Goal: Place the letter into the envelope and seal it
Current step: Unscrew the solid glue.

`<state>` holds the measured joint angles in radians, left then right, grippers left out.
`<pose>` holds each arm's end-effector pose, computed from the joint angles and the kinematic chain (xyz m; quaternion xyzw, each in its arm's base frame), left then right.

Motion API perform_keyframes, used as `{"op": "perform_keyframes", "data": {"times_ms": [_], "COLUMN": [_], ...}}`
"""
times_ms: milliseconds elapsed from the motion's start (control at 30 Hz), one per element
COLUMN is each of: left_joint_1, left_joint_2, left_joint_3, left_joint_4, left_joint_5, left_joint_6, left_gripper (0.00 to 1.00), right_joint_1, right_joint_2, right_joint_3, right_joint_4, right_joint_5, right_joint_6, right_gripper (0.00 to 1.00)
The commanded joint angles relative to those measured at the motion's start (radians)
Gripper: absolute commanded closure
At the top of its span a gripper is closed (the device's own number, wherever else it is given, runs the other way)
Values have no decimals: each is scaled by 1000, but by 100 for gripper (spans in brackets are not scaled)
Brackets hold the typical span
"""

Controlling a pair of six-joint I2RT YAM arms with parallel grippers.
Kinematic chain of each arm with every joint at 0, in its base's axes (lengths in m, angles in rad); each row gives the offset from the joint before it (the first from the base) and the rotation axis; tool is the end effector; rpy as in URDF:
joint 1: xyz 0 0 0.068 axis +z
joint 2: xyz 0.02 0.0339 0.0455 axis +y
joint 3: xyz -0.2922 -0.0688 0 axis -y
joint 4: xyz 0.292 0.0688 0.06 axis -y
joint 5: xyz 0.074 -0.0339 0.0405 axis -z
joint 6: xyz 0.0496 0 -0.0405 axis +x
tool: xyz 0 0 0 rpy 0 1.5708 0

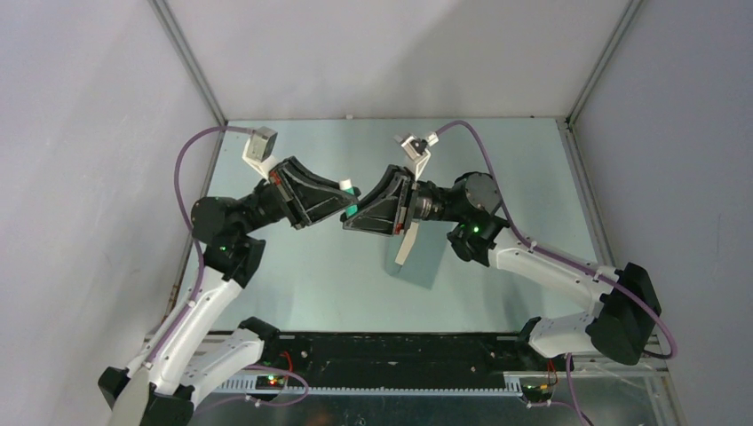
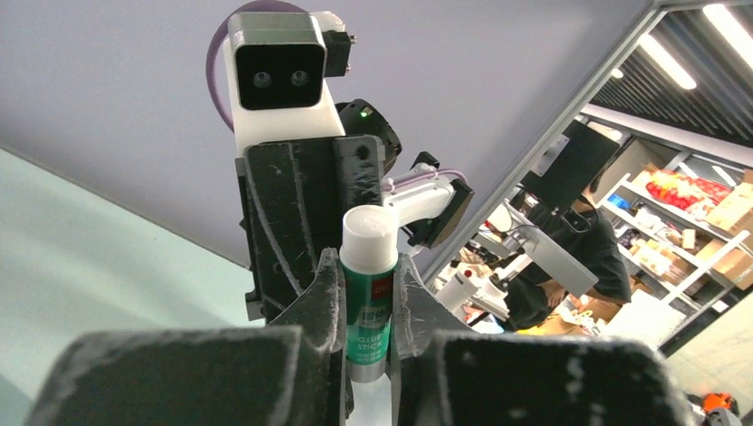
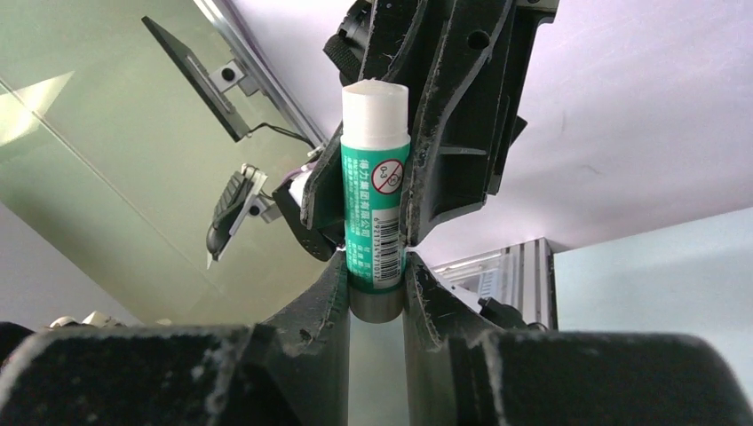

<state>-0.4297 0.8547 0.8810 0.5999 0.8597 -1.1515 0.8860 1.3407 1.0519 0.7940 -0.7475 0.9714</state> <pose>0.1704 -0.1194 0.4639 0.2012 0.5180 -0.7087 0.4347 0.1933 0.2900 0.4258 -0.2940 0.4859 0.7533 0.3317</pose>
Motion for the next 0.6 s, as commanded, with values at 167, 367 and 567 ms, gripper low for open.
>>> {"op": "perform_keyframes", "data": {"times_ms": [167, 367, 567], "left_joint_1": [-3, 2, 6], "left_joint_2": [-49, -50, -51], "left_joint_3": [41, 37, 37], "left_joint_4": [-123, -127, -132], "left_joint_5": [-32, -54, -64], "left_joint_6": [102, 103, 100], "left_gripper": [100, 100, 100], "right_joint_1": [19, 181, 249], "right_joint_2": [-144, -270, -251], "right_joint_3": [25, 8, 17], "right_joint_4": [-381, -546, -511], "right_joint_5": [213, 597, 673], "right_joint_6": [-258, -486, -520], "right_gripper": [40, 38, 37]}}
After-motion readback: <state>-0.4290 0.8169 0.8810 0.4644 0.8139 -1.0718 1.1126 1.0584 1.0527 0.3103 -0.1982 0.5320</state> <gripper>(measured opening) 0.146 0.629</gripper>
